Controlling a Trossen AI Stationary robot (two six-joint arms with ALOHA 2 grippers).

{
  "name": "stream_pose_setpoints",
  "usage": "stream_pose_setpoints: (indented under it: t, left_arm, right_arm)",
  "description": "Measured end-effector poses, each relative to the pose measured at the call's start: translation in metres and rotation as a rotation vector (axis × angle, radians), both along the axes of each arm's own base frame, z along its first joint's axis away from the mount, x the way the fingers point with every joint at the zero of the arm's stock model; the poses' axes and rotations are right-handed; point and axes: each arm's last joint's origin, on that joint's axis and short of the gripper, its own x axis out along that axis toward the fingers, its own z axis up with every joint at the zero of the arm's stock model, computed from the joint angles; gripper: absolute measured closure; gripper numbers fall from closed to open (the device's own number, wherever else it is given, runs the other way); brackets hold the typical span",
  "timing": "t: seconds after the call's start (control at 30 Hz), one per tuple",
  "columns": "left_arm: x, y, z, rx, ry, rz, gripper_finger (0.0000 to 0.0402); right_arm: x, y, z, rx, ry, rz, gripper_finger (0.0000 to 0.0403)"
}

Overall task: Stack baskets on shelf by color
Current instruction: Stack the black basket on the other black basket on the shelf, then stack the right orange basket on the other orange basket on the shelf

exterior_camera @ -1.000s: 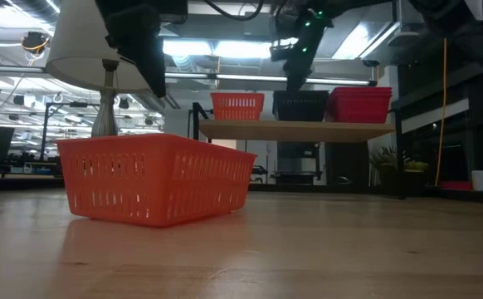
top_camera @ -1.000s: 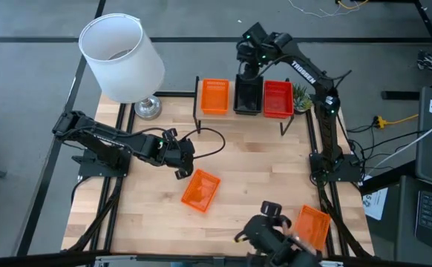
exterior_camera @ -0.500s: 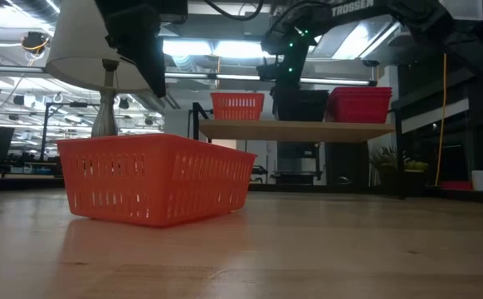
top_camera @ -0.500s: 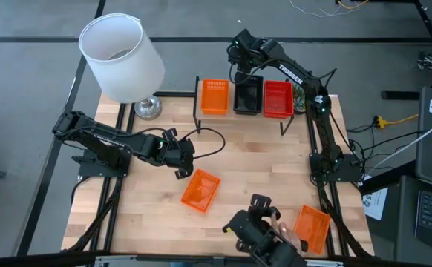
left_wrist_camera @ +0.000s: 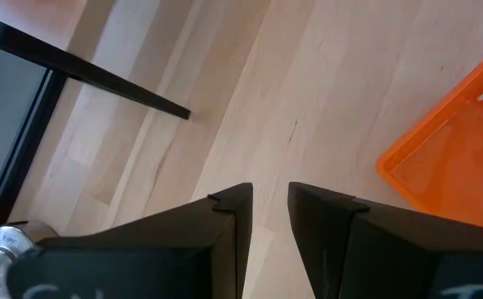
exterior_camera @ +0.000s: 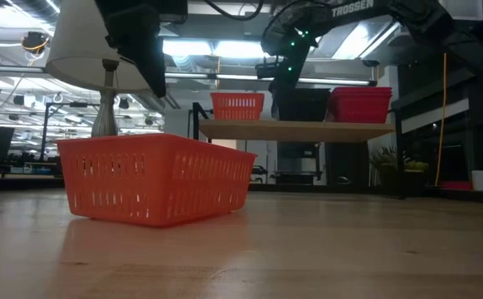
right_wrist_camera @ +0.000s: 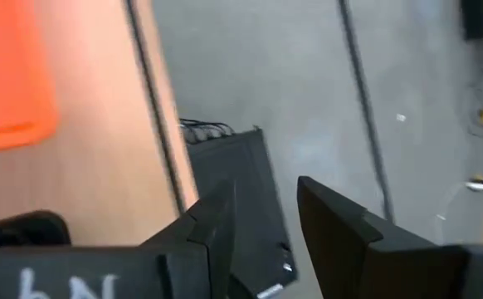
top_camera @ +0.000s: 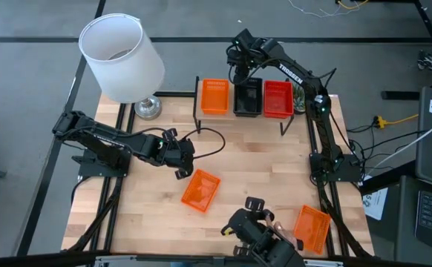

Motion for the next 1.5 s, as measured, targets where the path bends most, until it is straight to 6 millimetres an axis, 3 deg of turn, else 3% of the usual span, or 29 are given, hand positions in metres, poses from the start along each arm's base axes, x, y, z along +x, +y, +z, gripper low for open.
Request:
stream_pose_setpoints:
  t: [0.77, 1.03, 1.27, 1.5]
  left_arm:
    - [0.0, 0.0, 0.0, 0.0, 0.0, 0.0, 0.0329]
    - [0.0, 0.0, 0.0, 0.0, 0.0, 0.0, 0.0329]
    - [0.0, 0.0, 0.0, 0.0, 0.0, 0.0, 0.0329]
    - [0.0, 0.0, 0.0, 0.001, 0.001, -0.001, 0.0329]
  right_arm:
    - [0.003, -0.005, -0.003, -0.001, -0.037, 0.006, 0.0272]
    - [0.007, -0.009, -0.018, 0.019, 0.003, 0.0, 0.0272]
    - [0.002, -0.007, -0.003, -0.043, 0.003, 0.015, 0.0272]
    - [-0.023, 0.031, 0.049, -0.099, 0.02, -0.075, 0.0272]
